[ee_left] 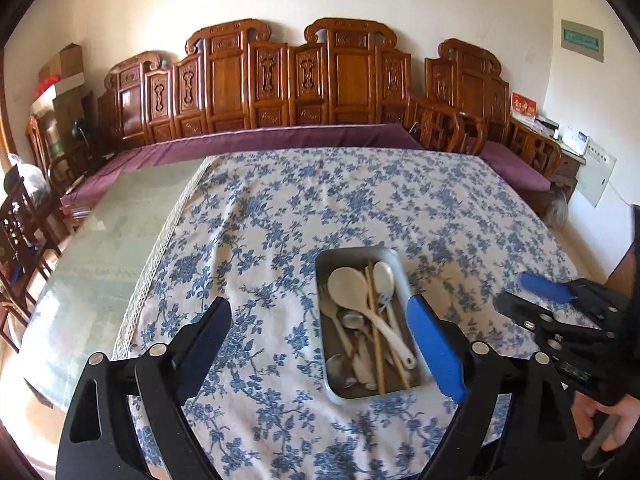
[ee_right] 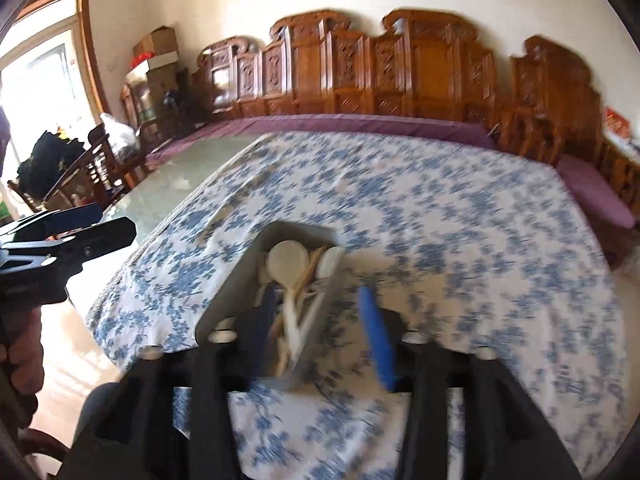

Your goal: Organize utensils

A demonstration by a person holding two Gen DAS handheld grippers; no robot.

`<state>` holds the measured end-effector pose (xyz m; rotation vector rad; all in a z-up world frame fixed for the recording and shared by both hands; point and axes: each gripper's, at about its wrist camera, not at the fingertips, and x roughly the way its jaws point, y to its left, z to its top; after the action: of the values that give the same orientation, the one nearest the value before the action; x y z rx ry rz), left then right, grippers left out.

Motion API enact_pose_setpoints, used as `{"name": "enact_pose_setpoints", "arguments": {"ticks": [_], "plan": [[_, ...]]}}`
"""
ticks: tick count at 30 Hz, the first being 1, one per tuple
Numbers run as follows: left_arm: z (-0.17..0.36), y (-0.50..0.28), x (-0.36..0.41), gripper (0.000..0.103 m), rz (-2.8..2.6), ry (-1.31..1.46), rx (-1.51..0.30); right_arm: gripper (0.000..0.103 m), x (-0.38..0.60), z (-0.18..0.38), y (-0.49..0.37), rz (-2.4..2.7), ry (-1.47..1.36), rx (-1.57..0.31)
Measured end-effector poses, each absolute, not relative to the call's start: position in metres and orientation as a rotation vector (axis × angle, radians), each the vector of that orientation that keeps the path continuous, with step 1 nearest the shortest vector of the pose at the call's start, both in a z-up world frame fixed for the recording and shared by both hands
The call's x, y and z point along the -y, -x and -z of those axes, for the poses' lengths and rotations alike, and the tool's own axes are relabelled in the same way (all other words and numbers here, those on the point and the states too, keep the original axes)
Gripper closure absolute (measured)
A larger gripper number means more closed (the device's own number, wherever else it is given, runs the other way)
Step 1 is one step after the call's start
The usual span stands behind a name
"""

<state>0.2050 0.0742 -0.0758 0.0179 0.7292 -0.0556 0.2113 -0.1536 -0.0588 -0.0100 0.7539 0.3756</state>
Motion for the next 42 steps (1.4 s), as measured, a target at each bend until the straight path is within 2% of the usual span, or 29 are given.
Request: {"name": "enact_pose_setpoints", "arguments": {"ticks": [3,8,10,23,42], "plan": [[0.063,-0.194,-0.061,0.011,0.057,-0.023,-0.697,0.032,0.175,0.036,-0.190,-0.344,0.008,-0.701],[0.035,-0.169,-0.035,0.008,0.087,-0.011,-0.629,0.007,0.209,-0.002,-0.156,-0.294,-0.010,-0.602],[0.027,-0.161,-0.028,0.008,0.097,-0.005,-0.609,0.002,0.220,-0.017,-0.143,-0.282,-0.009,-0.569],[-0.021,-0.108,0.002,0.008,0.054,-0.009,-0.496,0.002,0.248,-0.061,-0.099,-0.185,-0.032,-0.448],[-0.029,-0.092,0.013,0.008,0.055,-0.040,-0.462,0.002,0.251,-0.073,-0.093,-0.148,-0.031,-0.413]]}}
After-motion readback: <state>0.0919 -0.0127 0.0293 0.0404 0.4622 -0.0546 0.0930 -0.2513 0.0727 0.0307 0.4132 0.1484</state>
